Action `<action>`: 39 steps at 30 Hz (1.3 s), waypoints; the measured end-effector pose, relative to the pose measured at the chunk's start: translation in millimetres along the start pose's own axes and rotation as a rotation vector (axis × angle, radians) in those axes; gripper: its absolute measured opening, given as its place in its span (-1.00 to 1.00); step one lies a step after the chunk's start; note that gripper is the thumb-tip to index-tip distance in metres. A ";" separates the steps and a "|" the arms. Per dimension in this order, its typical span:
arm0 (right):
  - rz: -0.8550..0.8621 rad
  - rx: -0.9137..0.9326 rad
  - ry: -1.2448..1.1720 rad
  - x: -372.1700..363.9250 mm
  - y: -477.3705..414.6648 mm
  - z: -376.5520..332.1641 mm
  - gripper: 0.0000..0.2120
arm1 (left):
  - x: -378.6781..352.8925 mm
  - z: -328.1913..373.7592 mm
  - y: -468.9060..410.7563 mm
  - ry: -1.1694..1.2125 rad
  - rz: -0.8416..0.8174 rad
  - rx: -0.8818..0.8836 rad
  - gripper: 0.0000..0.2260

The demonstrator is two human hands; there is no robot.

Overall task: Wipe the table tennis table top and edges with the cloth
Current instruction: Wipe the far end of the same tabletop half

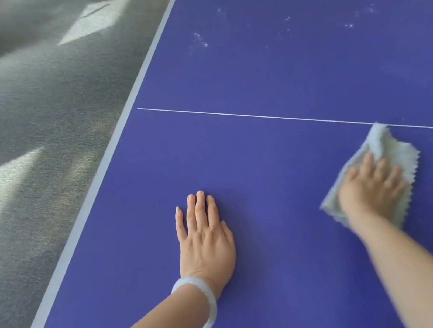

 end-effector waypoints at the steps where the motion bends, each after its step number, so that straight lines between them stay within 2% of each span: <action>1: 0.003 0.035 -0.012 -1.2 28.3 -18.5 -0.47 | -0.3 -0.1 -0.3 -0.003 -0.008 -0.001 -0.50; 2: -0.004 0.136 -0.026 -3.0 59.7 -42.8 -0.47 | -0.6 -0.5 -0.8 -0.004 -0.015 -0.001 -0.49; 4: -0.012 0.457 -0.061 -9.1 129.7 -90.8 -0.48 | -2.4 -1.1 -1.0 -0.003 -0.015 0.000 -0.49; 6: -0.073 0.762 -0.074 -10.1 177.6 -110.3 -0.45 | -4.3 -1.9 -1.0 0.014 -0.016 0.002 -0.48; 8: -0.139 0.870 -0.090 -0.9 170.6 -90.3 -0.43 | -5.5 -2.1 -1.7 0.024 -0.006 -0.005 -0.48; 10: -0.108 0.761 -0.030 5.5 137.7 -37.8 -0.43 | -5.6 -2.5 -2.0 0.026 0.019 -0.012 -0.49; 14: 0.029 0.177 0.061 34.8 84.2 99.1 -0.51 | -5.6 -1.2 -1.9 0.037 0.030 -0.015 -0.49; 16: 0.034 -0.079 0.079 43.6 96.9 127.4 -0.48 | -5.8 -1.3 -1.1 0.034 0.034 -0.017 -0.49; 18: 0.048 -0.175 0.090 41.0 130.8 110.4 -0.47 | -4.3 -1.0 0.5 0.028 0.034 -0.022 -0.50; 19: 0.039 -0.127 0.068 38.2 152.2 88.0 -0.48 | -3.2 -0.9 0.8 0.028 0.034 -0.023 -0.50; 20: 0.035 -0.002 0.037 34.9 176.1 59.8 -0.50 | -2.2 -0.8 0.6 0.028 0.031 -0.022 -0.50; 23: 0.004 0.510 -0.001 26.2 241.6 -13.4 -0.45 | -0.9 0.8 0.3 0.034 0.023 -0.025 -0.50; 26: -0.126 0.669 -0.015 19.8 248.8 -25.3 -0.41 | -2.2 1.0 0.3 0.033 0.032 -0.036 -0.50; 29: -0.166 0.859 -0.076 24.8 224.3 5.5 -0.42 | -2.6 1.0 0.4 0.019 0.035 -0.043 -0.51; 31: -0.155 0.800 -0.065 29.6 189.6 50.5 -0.41 | -3.4 3.5 0.4 -0.018 0.027 -0.053 -0.52; 35: -0.072 0.445 0.118 49.6 127.4 164.0 -0.36 | 0.4 9.6 3.3 -0.036 0.043 -0.121 -0.57; 37: -0.083 0.385 0.158 53.6 118.5 184.3 -0.35 | 5.4 31.2 14.1 -0.026 0.085 -0.233 -0.61; 39: -0.080 0.366 0.136 54.5 118.9 183.0 -0.35 | 3.8 78.2 33.8 0.008 0.080 -0.371 -0.56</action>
Point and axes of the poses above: each hand's wrist, its own y-axis away from the middle knuckle, its own x-axis out of the back of the hand, z = x × y, the point moved 3 cm from there along -y, towards the middle knuckle, and after that the axes turned 10 degrees about z, right-handed, at the moved point
